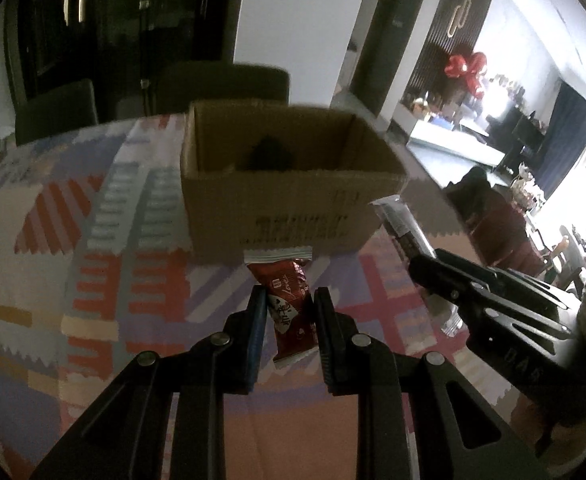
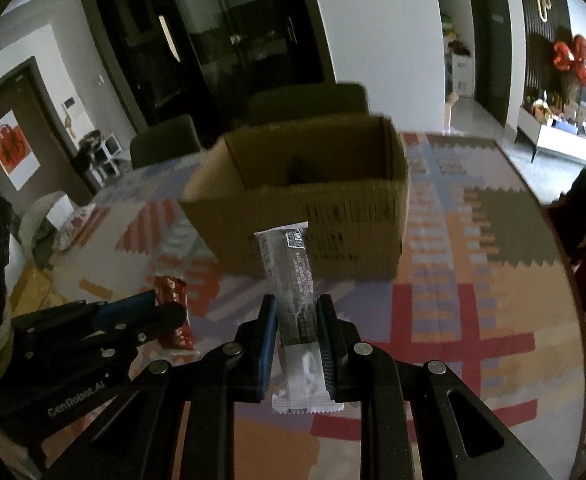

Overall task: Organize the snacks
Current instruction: 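Lift both held snacks and carry them over the cardboard box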

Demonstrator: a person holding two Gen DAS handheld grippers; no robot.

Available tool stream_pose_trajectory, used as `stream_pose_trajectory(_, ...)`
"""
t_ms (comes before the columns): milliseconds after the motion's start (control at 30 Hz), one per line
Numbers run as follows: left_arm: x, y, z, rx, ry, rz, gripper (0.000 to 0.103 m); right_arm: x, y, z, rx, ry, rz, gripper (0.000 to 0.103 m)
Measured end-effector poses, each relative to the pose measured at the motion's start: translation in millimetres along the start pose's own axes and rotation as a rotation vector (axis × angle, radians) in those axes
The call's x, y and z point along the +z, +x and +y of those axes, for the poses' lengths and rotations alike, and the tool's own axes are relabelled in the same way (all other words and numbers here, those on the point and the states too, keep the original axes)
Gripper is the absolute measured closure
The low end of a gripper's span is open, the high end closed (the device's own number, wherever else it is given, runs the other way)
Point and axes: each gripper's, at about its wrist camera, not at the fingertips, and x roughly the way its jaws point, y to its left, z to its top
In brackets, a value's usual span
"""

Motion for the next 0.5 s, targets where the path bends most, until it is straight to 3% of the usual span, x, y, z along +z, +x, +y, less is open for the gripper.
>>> stream_pose_trajectory(500,66,-22,3,-0.002,0.047,-0.114,0.079,62,-16,14,0.002,-0.046,-0.085,0.082)
